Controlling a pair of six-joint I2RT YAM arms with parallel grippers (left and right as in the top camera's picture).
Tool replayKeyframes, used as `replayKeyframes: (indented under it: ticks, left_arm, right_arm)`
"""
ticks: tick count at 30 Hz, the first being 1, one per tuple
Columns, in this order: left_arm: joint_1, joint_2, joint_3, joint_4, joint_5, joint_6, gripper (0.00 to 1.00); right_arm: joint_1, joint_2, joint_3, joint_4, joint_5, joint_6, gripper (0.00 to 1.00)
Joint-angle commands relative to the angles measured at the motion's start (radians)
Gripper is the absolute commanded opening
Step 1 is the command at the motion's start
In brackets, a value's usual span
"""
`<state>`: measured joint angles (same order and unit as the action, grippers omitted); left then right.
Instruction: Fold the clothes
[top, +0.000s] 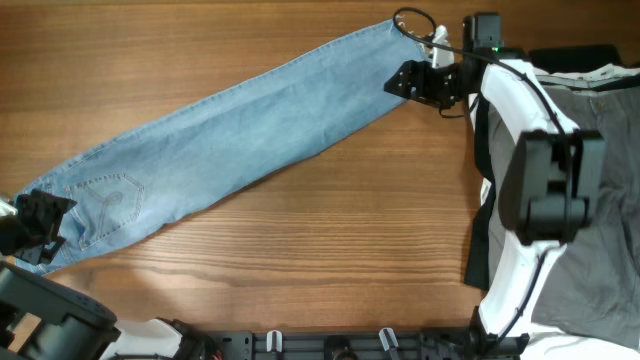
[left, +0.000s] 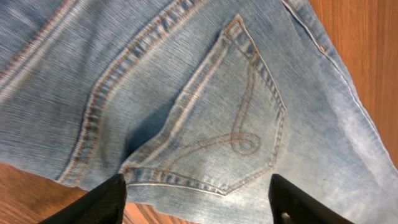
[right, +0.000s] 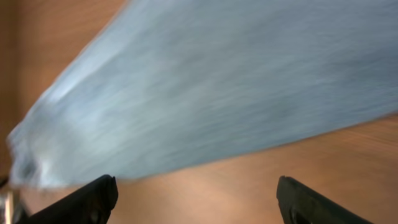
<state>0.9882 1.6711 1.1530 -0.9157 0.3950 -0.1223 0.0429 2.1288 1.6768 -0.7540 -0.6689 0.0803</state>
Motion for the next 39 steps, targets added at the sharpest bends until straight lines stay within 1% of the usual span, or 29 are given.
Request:
replayKeyframes:
  ticks: [1,2,3,6,7,8,9,10,12,14,16,19,22,23,24,26,27,28,29,30,31,32,33,36,37,39]
  left_arm:
    - [-0.005,-0.038,0.021,-0.016,0.051,0.014,0.71]
    - [-0.005,-0.049,0.024,-0.019,0.062,0.014,0.71]
    - [-0.005,-0.071,0.032,-0.021,0.092,0.014,0.71]
    - [-0.005,-0.149,0.058,-0.032,0.146,0.010,0.70]
    - [-0.005,-0.176,0.063,-0.040,0.152,0.010,0.70]
    - [-0.007,-0.217,0.065,-0.043,0.151,0.010,0.70]
    - [-0.010,-0.248,0.065,-0.043,0.150,0.010,0.70]
    - [-0.019,-0.283,0.065,-0.042,0.150,0.010,0.70]
    - [-0.041,-0.316,0.065,-0.040,0.150,0.010,0.71]
    - [-0.087,-0.321,0.064,-0.047,0.150,0.010,0.73]
    - [-0.114,-0.321,0.064,-0.047,0.150,0.010,0.73]
    - [-0.142,-0.321,0.064,-0.047,0.146,0.011,0.73]
    - [-0.142,-0.321,0.064,-0.047,0.146,0.011,0.73]
    - [-0.142,-0.321,0.064,-0.047,0.146,0.011,0.73]
    - [-0.142,-0.321,0.064,-0.047,0.146,0.010,0.73]
    - [-0.142,-0.321,0.064,-0.046,0.146,0.010,0.73]
    - [-0.142,-0.321,0.064,-0.045,0.146,0.010,0.73]
    - [-0.142,-0.321,0.064,-0.044,0.146,0.011,0.73]
    - [-0.142,-0.321,0.064,-0.044,0.146,0.011,0.73]
    - [-0.142,-0.321,0.064,-0.043,0.146,0.011,0.73]
    - [-0.142,-0.321,0.064,-0.043,0.140,0.011,0.73]
    - [-0.142,-0.321,0.064,-0.043,0.129,0.011,0.73]
    - [-0.142,-0.321,0.064,-0.043,0.127,0.011,0.73]
    - [-0.142,-0.321,0.064,-0.046,0.127,0.011,0.73]
    - [-0.142,-0.321,0.064,-0.046,0.127,0.011,0.73]
    - [-0.142,-0.321,0.064,-0.046,0.127,0.011,0.73]
  right_arm:
    - [0.119,-0.095,0.004,-0.116,-0.047,-0.008,0.90]
    - [0.155,-0.089,0.002,-0.154,-0.047,0.018,0.93]
    - [0.204,-0.077,-0.009,-0.175,-0.047,0.050,0.94]
    - [0.335,-0.048,-0.044,-0.151,-0.047,0.197,0.93]
    - [0.383,-0.037,-0.053,-0.131,-0.047,0.238,0.90]
    - [0.429,-0.023,-0.055,-0.113,-0.047,0.280,0.89]
    - [0.476,-0.013,-0.055,-0.092,-0.047,0.328,0.87]
    - [0.534,0.000,-0.055,-0.063,-0.034,0.402,0.82]
    - [0.617,0.024,-0.055,0.008,0.000,0.530,0.82]
    - [0.708,0.044,-0.055,0.140,0.004,0.609,0.82]
    - [0.750,0.058,-0.055,0.183,0.039,0.690,0.80]
    - [0.806,0.114,-0.055,0.262,0.069,0.856,0.80]
    - [0.829,0.172,-0.055,0.404,0.038,0.928,0.79]
    - [0.835,0.193,-0.055,0.463,0.037,0.975,0.78]
    - [0.841,0.212,-0.055,0.515,0.054,1.032,0.72]
    - [0.851,0.251,-0.055,0.614,0.113,1.106,0.68]
    - [0.853,0.271,-0.055,0.650,0.140,1.106,0.59]
    - [0.852,0.280,-0.055,0.663,0.154,1.101,0.44]
    - [0.845,0.283,-0.055,0.663,0.156,1.048,0.17]
    - [0.830,0.278,-0.054,0.663,0.130,0.955,0.04]
    - [0.811,0.266,-0.052,0.657,0.098,0.865,0.04]
    - [0.779,0.240,-0.040,0.601,0.083,0.781,0.04]
    - [0.737,0.201,-0.017,0.491,0.043,0.723,0.04]
    - [0.635,0.114,0.019,0.267,-0.094,0.707,0.04]
    - [0.599,0.087,0.019,0.246,-0.161,0.713,0.04]
    - [0.558,0.072,0.019,0.274,-0.217,0.781,0.04]
